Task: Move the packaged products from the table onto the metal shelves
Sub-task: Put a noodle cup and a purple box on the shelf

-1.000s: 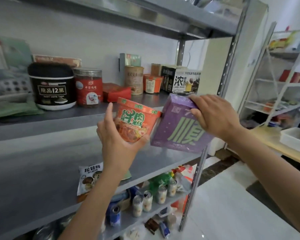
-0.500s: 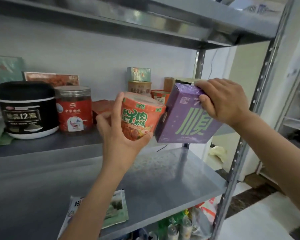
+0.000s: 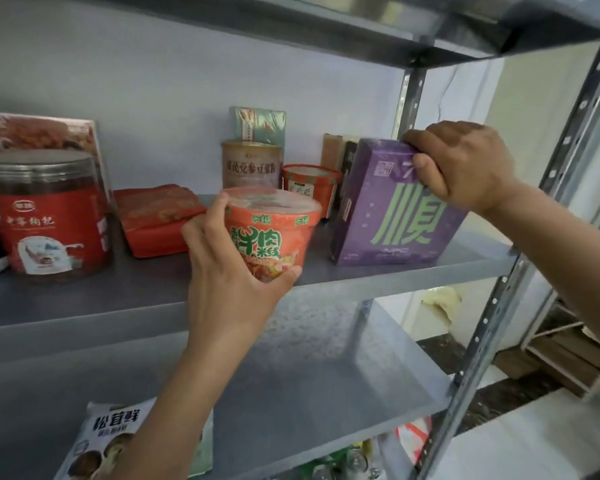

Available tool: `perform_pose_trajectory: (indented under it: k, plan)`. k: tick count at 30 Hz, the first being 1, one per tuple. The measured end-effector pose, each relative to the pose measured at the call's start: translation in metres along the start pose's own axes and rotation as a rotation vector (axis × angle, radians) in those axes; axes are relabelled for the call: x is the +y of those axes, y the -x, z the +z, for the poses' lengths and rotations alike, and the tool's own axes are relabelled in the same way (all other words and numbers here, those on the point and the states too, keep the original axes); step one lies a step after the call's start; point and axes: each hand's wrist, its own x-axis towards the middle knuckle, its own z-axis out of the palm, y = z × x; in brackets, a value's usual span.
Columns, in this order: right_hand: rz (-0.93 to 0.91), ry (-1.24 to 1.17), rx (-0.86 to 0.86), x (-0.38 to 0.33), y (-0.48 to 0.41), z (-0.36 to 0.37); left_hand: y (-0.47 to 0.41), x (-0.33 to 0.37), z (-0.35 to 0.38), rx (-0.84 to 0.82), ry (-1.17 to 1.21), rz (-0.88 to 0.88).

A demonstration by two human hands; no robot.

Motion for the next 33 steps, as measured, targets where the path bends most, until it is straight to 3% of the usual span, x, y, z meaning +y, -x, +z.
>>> perform_pose_trajectory:
  k: [10, 12, 17, 19, 33]
  plan:
    - [0.024, -0.105, 0.002, 0.066, 0.034, 0.04, 0.002, 0.048, 0.077, -0.037, -0.234, -0.043]
    - [0.115, -0.094, 0.039, 0.065, 0.04, 0.052, 0.002, 0.056, 0.09, -0.025, -0.243, -0.04]
    - [0.541, -0.039, 0.222, 0.023, 0.051, 0.087, 0.003, 0.065, 0.108, 0.001, -0.265, -0.058]
    - [0.61, -0.026, 0.276, 0.016, 0.054, 0.095, 0.003, 0.067, 0.112, 0.016, -0.286, -0.065]
    - [0.584, -0.117, 0.326, 0.046, 0.065, 0.123, 0.001, 0.08, 0.14, 0.063, -0.394, -0.119]
